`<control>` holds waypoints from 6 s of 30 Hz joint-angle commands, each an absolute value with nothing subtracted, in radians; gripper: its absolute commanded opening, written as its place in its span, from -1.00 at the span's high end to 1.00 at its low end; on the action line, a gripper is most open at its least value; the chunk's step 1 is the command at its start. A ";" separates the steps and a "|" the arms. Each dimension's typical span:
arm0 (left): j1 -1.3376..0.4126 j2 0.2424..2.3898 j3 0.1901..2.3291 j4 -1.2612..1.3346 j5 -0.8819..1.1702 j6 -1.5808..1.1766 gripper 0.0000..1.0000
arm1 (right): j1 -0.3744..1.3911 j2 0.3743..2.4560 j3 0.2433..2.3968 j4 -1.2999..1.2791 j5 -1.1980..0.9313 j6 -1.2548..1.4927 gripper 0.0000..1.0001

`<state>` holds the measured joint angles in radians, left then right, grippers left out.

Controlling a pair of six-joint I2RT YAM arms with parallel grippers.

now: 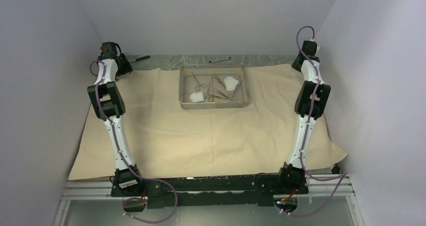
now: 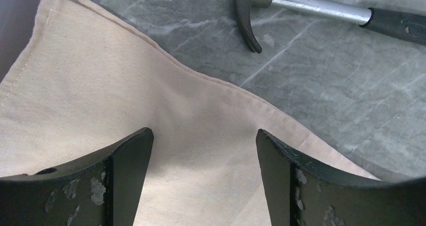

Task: Open and lay out the surgical kit
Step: Smooth out the surgical kit at the center of the board.

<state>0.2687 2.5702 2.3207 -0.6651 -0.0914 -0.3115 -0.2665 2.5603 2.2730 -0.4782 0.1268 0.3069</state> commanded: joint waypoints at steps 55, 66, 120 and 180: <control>0.253 2.496 2.169 -0.766 -0.020 -0.325 -0.57 | -0.194 2.358 2.155 -0.225 0.300 0.193 1.00; 0.253 2.480 2.144 -0.750 -0.009 -0.314 -0.57 | -0.109 2.199 1.859 0.066 0.615 0.071 -0.16; 0.323 1.841 1.536 -0.734 0.028 -0.354 -0.59 | -0.200 1.887 1.516 -0.552 0.069 0.386 -0.43; -0.039 2.584 2.299 -0.648 -0.228 -0.146 1.00 | -0.078 2.360 1.970 -0.560 0.202 0.227 -0.42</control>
